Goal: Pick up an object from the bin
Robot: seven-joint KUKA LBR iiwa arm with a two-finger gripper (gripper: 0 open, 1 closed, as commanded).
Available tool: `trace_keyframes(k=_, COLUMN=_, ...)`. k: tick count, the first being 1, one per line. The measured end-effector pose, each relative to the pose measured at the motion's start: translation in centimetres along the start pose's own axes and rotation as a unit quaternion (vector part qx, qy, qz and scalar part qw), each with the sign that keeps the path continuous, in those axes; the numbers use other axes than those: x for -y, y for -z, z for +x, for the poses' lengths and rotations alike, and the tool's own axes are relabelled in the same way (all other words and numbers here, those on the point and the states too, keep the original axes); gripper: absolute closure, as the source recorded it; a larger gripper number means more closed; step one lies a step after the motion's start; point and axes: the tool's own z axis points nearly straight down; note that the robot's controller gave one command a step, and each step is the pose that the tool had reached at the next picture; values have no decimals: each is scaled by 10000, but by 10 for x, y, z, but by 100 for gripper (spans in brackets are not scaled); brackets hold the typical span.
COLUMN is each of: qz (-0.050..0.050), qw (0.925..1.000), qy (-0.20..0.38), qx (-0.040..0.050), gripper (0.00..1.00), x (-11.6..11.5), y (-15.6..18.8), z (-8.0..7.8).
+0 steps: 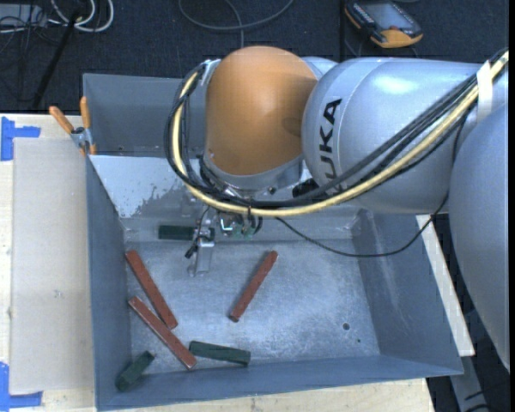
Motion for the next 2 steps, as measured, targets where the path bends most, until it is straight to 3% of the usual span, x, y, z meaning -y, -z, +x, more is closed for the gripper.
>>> trace_keyframes(k=1, qz=4, qw=9809, qy=1946, qx=4, gripper=0, x=38, y=-164, z=21)
trace_keyframes(k=2, qz=7, qw=9474, qy=3200, qx=64, gripper=0, x=62, y=-74, z=31)
